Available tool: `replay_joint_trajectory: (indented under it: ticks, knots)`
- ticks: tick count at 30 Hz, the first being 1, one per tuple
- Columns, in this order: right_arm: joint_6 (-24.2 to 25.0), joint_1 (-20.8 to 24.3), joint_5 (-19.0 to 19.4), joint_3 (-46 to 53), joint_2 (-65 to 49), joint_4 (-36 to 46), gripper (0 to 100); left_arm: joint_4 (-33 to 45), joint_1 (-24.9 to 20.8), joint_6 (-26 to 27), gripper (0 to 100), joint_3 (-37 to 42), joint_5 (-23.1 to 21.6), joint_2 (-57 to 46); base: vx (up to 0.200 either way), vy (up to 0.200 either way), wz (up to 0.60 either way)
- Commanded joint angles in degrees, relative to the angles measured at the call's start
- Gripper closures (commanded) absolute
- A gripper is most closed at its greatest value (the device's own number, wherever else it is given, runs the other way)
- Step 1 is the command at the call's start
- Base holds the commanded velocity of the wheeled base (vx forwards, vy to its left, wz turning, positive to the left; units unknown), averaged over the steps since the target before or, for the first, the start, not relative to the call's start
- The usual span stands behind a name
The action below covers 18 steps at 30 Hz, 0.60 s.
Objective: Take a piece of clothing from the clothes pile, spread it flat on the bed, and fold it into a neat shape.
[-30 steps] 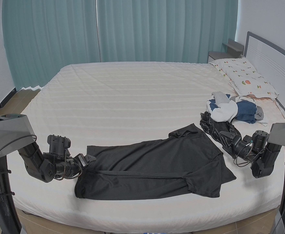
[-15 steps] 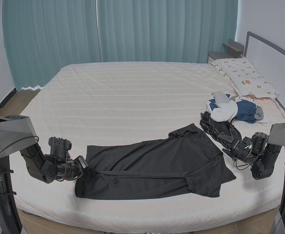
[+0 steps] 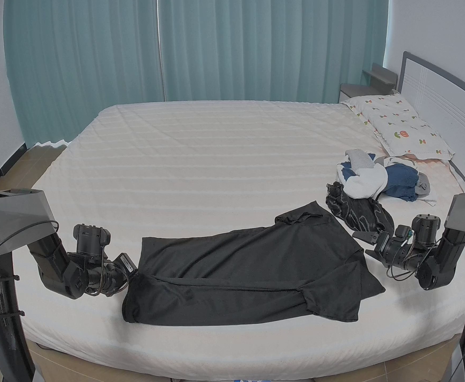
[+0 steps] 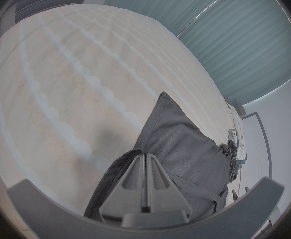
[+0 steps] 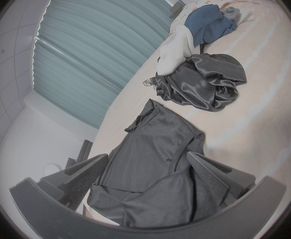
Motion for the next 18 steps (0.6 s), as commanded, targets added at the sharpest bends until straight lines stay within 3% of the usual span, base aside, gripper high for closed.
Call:
replay_joint_trajectory:
  ticks: [1,9,18]
  knots:
    - [-3.23,-0.53,0.01,0.18,-0.81,2.46,0,0.00,0.24,-0.05,100,0.28,-0.01,-0.19,0.000,0.000,0.00]
    - [-9.64,-0.53,0.01,0.44,-1.08,8.53,0,0.17,1.74,-0.05,100,0.46,-0.01,-0.19,0.000,0.000,0.00]
    - [-10.44,-0.01,0.01,0.62,-0.28,8.35,0,0.17,1.83,-0.05,100,0.54,-0.01,-0.27,0.000,0.000,0.00]
